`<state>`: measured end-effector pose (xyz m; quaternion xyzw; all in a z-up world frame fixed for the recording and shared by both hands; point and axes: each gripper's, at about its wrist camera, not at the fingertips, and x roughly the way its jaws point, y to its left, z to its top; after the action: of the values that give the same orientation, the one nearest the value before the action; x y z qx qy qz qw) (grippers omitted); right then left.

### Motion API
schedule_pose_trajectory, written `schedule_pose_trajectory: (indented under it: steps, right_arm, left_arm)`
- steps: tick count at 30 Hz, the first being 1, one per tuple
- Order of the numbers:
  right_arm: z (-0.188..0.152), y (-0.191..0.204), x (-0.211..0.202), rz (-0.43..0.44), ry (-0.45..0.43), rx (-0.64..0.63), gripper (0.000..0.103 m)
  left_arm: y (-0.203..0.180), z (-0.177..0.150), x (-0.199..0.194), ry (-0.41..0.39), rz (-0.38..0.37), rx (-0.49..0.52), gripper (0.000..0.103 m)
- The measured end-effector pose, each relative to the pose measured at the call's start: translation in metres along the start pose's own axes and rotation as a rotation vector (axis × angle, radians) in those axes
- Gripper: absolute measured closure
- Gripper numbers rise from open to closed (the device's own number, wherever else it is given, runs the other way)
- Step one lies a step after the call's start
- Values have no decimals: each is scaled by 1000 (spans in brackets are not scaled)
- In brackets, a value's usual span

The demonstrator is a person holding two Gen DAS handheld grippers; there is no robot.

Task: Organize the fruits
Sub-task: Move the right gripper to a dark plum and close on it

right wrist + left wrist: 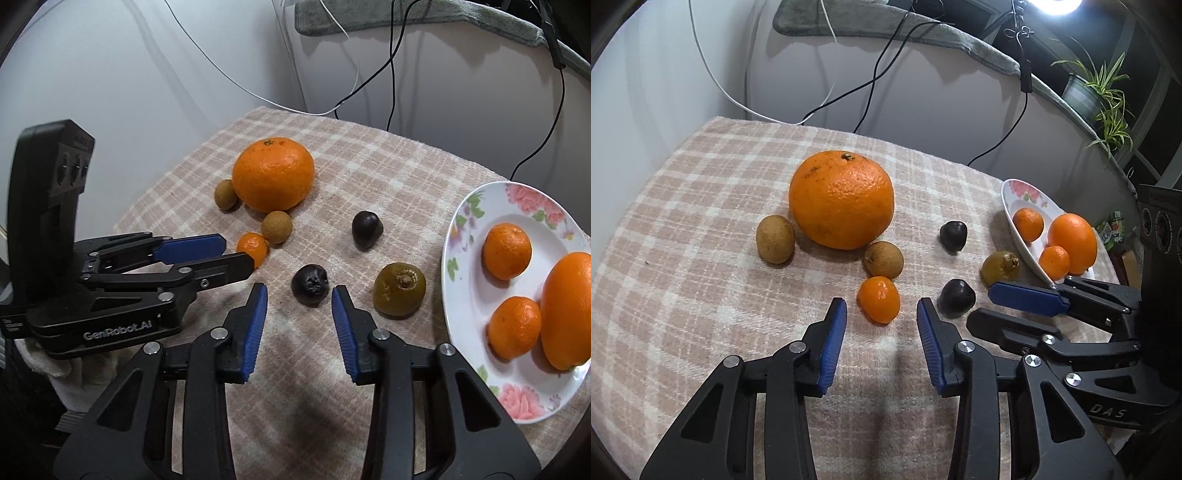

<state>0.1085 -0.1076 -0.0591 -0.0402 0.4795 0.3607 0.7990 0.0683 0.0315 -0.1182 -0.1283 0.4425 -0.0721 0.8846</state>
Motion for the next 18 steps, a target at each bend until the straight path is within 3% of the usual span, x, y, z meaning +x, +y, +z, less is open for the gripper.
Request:
schedule_pose_trajectory:
  steps: [10, 15, 18]
  right_arm:
    - [3, -3, 15, -17, 22, -11, 67]
    - [4, -4, 23, -27, 36, -21, 71]
    - [5, -5, 23, -30, 34, -25, 75]
  left_arm:
    - [0, 1, 13, 15, 8, -3, 69]
    - [0, 2, 15, 15, 19, 2, 79]
    - [0, 3, 15, 14, 19, 1, 80]
